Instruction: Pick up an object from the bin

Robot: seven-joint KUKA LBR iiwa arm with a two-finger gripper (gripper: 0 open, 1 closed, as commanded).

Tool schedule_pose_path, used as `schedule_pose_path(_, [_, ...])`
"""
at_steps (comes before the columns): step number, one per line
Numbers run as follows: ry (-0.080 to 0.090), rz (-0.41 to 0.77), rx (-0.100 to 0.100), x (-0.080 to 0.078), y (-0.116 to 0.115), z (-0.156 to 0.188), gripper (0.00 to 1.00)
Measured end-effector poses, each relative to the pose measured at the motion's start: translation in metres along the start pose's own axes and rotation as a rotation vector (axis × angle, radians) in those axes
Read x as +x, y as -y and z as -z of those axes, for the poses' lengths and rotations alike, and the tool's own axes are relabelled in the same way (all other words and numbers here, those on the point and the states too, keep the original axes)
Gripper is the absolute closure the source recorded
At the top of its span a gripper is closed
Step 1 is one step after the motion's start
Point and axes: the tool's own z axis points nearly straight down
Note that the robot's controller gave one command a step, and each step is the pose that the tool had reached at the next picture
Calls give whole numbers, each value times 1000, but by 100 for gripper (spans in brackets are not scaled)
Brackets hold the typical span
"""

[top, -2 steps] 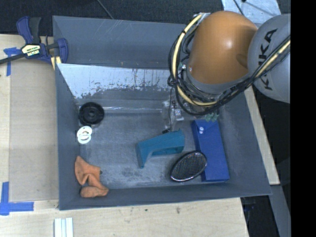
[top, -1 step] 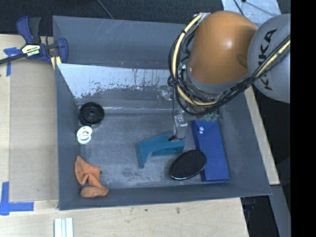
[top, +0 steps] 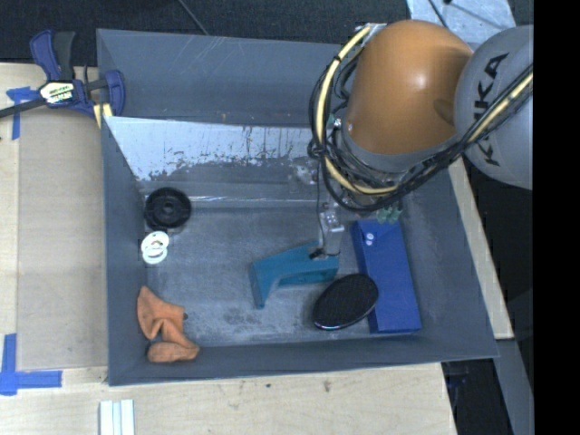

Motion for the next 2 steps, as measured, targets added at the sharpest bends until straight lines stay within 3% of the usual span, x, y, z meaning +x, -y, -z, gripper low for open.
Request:
schedule_pose_path(1, [5,-7,0,52,15,-46,0])
schedule_pose_path(2, [-8,-33,0,63,16,-72,0])
